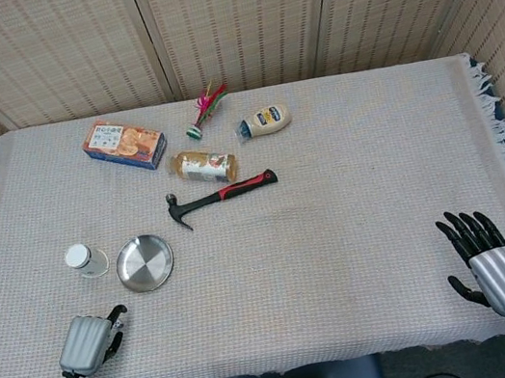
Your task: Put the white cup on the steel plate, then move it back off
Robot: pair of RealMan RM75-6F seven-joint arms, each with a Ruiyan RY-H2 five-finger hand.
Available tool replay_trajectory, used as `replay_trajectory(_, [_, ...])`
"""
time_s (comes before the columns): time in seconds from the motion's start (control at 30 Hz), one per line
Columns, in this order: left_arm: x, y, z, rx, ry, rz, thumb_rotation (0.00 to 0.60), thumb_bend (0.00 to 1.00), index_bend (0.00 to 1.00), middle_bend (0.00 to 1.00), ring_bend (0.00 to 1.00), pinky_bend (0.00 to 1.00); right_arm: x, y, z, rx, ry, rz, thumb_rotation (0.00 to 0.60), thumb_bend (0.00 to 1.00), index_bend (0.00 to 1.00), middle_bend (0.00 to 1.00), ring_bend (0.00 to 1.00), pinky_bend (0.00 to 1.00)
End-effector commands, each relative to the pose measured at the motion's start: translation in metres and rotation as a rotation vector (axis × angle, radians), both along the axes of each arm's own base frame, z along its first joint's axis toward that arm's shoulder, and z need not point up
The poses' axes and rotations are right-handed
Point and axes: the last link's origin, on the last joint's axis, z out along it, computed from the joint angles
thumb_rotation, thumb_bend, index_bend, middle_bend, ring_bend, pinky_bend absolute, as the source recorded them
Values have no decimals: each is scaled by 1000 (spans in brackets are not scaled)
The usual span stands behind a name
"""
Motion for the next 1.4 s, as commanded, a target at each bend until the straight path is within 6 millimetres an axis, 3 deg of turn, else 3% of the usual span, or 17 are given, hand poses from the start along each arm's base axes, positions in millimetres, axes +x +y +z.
replay_trajectory(0.03, [-4, 1, -3, -2, 21, 2, 600, 383, 382, 968, 876, 1000, 0, 0, 0, 0, 1, -2, 600, 205, 0, 0, 0, 0])
replay_trajectory(0.43, [-13, 6, -4, 3, 66, 5, 600, 384, 423, 976, 879, 1000, -1, 0, -2, 14, 6, -19, 600, 205, 0, 0, 0, 0])
replay_trajectory(1.07, [-12, 11, -6, 23, 50, -4, 600, 386, 528, 991, 886, 1000, -2, -1, -4, 28, 10, -36, 600, 206, 0, 0, 0, 0])
replay_trajectory(1.27, [4, 18, 5, 64, -20, -42, 600, 389, 548, 1000, 904, 1000, -2, -2, -5, 35, 11, -39, 600, 206, 0, 0, 0, 0])
replay_trajectory(1.4, [28, 48, 7, 80, -56, -85, 600, 391, 544, 1000, 909, 1000, -3, -2, -7, 42, 13, -45, 600, 206, 0, 0, 0, 0])
